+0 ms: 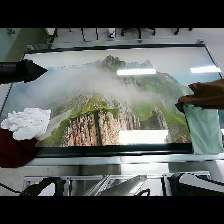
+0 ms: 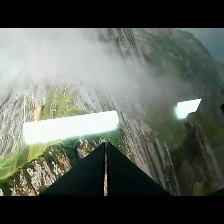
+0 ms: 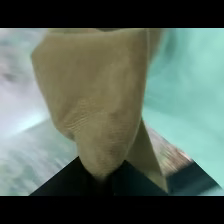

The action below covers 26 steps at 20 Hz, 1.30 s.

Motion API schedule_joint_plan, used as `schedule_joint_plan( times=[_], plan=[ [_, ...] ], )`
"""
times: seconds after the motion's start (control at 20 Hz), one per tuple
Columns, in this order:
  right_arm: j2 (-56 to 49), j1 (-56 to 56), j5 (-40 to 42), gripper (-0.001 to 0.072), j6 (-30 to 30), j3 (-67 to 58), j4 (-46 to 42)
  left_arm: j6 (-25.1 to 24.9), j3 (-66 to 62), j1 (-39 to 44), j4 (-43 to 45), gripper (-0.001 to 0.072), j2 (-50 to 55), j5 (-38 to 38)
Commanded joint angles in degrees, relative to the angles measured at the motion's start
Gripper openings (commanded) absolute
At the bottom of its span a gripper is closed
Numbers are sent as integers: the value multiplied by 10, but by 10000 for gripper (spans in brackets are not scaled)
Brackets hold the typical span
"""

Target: Fold the shirts.

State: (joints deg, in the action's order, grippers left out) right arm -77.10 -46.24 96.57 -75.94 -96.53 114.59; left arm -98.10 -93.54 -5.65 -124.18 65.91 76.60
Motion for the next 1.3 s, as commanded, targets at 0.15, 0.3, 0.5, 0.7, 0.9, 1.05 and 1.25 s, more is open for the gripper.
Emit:
schedule_joint_plan(
  times=[0.15, 0.3, 0.5, 0.7, 0.9, 1.05, 1.25],
  plan=[
    [80, -2, -18, 34, 45, 226, -161, 0, 0, 0, 0, 14, 0, 30],
    [64, -2, -54, 686, 44, 288, -160, 0, 0, 0, 0, 14, 0, 39],
    [48, -2, -54, 695, 44, 281, -158, 0, 0, 0, 0, 14, 0, 49],
    [48, -2, -60, 638, 33, 221, -103, 0, 0, 0, 0, 14, 0, 49],
    [64, 36, -114, 23, -55, 212, 94, 16, 0, 2, -1, 14, 0, 53],
    [96, 148, -148, 22, -87, 221, 97, 17, 4, 33, 0, 14, -1, 61],
    [170, 370, -228, 22, -116, 308, 92, 18, 146, 130, 2, 14, -55, -3]
  ],
)
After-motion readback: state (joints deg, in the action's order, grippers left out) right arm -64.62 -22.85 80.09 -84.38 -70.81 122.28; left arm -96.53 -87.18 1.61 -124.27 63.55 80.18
